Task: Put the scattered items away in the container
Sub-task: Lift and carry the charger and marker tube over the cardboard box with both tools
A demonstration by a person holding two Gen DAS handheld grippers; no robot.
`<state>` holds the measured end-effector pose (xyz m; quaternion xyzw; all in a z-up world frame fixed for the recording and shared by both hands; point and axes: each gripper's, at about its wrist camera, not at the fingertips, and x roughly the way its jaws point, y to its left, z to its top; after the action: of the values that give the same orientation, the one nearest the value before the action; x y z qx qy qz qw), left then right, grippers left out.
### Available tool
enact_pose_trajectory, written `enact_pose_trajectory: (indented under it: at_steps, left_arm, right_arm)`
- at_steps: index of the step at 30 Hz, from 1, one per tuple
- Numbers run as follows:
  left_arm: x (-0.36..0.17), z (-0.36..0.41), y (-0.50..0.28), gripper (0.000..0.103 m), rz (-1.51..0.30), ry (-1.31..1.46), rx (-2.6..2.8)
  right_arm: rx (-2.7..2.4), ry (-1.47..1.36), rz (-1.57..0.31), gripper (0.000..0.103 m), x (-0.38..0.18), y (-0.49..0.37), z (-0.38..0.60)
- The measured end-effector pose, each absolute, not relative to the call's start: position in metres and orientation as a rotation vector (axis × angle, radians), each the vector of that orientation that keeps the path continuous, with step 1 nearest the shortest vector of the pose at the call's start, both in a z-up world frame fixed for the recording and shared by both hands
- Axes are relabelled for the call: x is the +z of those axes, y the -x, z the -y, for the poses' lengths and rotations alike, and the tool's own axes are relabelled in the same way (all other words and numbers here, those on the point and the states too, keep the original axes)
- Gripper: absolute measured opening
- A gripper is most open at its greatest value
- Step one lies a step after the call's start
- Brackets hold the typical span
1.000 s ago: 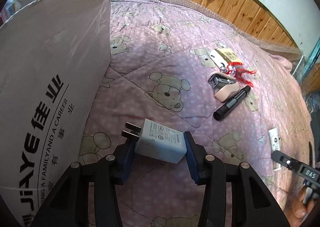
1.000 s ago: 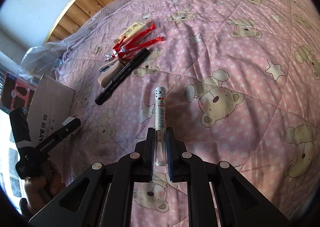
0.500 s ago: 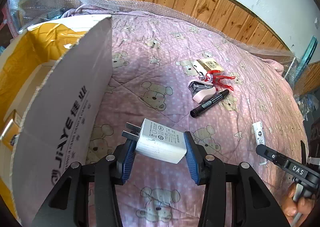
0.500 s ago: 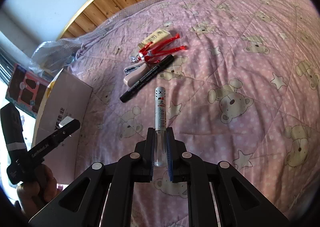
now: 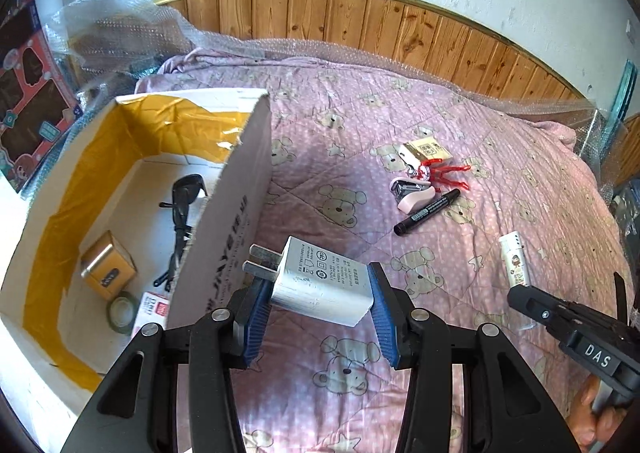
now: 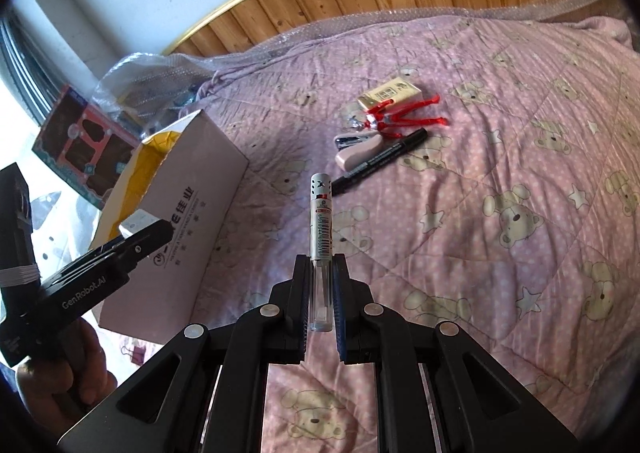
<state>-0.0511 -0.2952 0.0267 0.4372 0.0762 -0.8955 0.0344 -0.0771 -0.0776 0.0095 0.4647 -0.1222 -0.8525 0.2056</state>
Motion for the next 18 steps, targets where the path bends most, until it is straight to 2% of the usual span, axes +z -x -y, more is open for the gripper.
enact_pose_trajectory:
  at_steps: [18]
  left_arm:
    - [0.080, 0.342, 0.005, 0.047, -0.325, -1.144, -2.805]
  right_arm:
    - [-2.351, -1.164, 0.139, 0.011, 0.061, 0.049, 0.153]
